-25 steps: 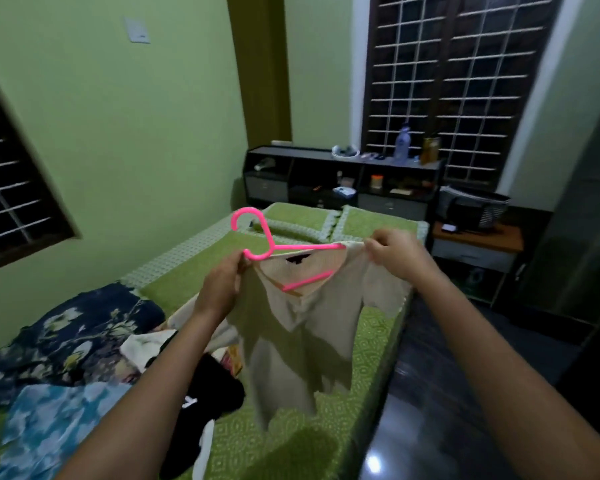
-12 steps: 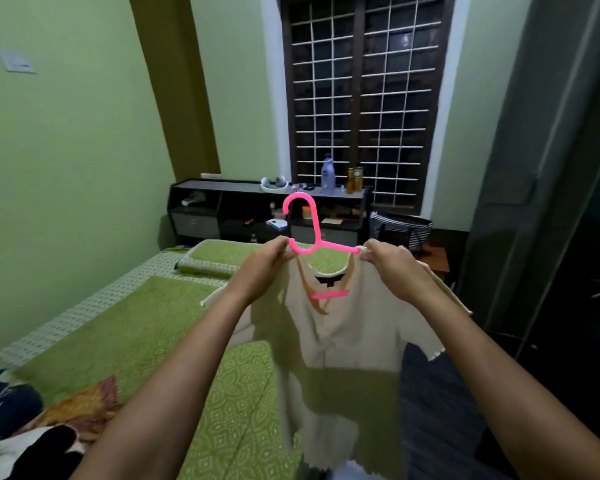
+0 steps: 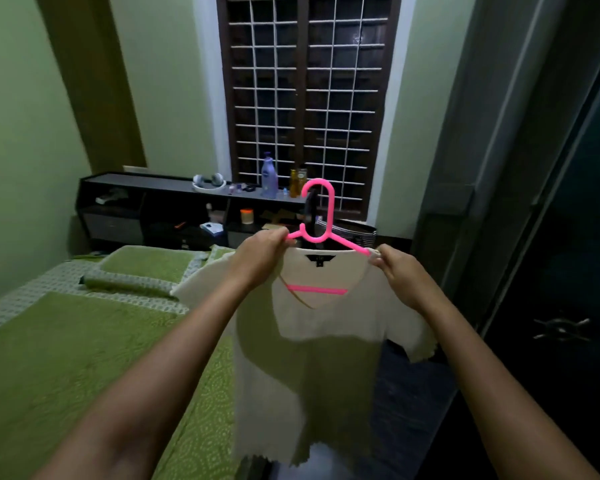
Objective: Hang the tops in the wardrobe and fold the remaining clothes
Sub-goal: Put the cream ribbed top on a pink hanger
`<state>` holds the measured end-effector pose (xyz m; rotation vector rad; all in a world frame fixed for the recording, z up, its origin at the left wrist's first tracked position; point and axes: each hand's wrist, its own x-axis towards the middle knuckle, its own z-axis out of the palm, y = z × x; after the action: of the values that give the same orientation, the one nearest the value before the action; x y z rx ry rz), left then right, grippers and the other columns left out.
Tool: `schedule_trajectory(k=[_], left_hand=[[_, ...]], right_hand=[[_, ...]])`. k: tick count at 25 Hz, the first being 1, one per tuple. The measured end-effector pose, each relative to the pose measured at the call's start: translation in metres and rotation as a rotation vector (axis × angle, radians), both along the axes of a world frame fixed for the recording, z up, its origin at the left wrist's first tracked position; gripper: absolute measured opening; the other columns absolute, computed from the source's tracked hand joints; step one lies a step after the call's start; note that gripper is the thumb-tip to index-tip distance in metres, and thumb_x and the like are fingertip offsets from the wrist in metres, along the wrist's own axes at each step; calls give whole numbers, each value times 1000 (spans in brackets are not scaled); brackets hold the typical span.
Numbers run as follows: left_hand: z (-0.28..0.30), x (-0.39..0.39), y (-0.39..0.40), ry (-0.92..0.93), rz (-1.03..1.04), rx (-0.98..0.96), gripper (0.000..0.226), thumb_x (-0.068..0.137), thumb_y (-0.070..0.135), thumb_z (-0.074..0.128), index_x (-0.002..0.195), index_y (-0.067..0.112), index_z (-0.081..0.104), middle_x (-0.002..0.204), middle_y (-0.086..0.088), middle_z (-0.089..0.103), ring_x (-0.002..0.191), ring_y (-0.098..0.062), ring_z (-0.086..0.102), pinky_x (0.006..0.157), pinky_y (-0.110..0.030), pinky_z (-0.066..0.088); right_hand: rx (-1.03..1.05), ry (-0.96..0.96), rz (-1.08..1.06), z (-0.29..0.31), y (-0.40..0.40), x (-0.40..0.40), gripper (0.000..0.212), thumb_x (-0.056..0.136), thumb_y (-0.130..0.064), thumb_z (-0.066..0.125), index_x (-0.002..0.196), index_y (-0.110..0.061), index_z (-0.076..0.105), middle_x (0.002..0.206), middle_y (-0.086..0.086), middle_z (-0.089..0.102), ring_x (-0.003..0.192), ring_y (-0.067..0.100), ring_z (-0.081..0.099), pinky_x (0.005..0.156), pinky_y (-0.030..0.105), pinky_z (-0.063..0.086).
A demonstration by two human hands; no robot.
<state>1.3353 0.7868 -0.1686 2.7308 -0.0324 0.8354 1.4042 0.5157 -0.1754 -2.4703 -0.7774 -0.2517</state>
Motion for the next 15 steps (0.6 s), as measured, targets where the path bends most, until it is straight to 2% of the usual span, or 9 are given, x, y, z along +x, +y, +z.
schedule_trajectory(k=[3, 5, 7, 9, 11, 13, 15], left_hand=[[-5, 81, -1, -17, -64, 41, 28, 99, 32, 46, 94, 5, 55, 96, -15, 62, 93, -35, 56, 69, -43, 42], [-5, 135, -2, -34, -122, 47, 29, 99, 32, 46, 90, 6, 54, 94, -14, 62, 92, -34, 56, 69, -42, 39], [0, 192, 1, -46, -188, 39, 27, 99, 32, 46, 88, 9, 54, 93, -11, 62, 91, -31, 56, 68, -40, 40], [9, 247, 6, -60, -270, 41, 26, 99, 32, 46, 87, 11, 54, 90, -8, 62, 89, -28, 57, 67, -38, 39], [20, 303, 10, -79, -360, 39, 29, 98, 35, 44, 85, 11, 53, 86, -8, 60, 86, -30, 56, 67, -39, 40], [24, 356, 6, -135, -412, 58, 38, 94, 43, 39, 81, 11, 52, 81, -9, 60, 80, -33, 57, 65, -40, 43], [22, 404, -10, -185, -402, 103, 40, 92, 49, 37, 77, 14, 51, 77, -10, 62, 75, -34, 58, 60, -40, 43]], right_hand=[[-224, 0, -133, -11, -16, 71, 17, 101, -36, 37, 95, -23, 46, 92, -3, 56, 99, 24, 56, 81, 36, 34], [-132, -42, -100, -11, -1, 113, 28, 99, -41, 40, 116, -21, 49, 115, -1, 58, 112, 20, 52, 93, 38, 33], [-82, -112, -99, -10, 26, 154, 39, 99, -44, 39, 129, -19, 45, 125, 0, 53, 115, 21, 48, 94, 39, 32], [-128, -244, -243, -13, 45, 194, 48, 96, -50, 28, 123, -15, 47, 118, 3, 53, 106, 27, 47, 86, 40, 32], [-76, -313, -420, -8, 50, 236, 59, 86, -51, 12, 102, -11, 52, 100, 8, 58, 94, 32, 51, 77, 40, 32], [27, -338, -519, -3, 47, 273, 56, 83, -45, 10, 90, -9, 52, 88, 11, 60, 87, 34, 54, 72, 40, 32], [37, -351, -568, 1, 38, 308, 51, 86, -44, 14, 87, -10, 52, 86, 11, 62, 85, 34, 55, 71, 40, 32]])
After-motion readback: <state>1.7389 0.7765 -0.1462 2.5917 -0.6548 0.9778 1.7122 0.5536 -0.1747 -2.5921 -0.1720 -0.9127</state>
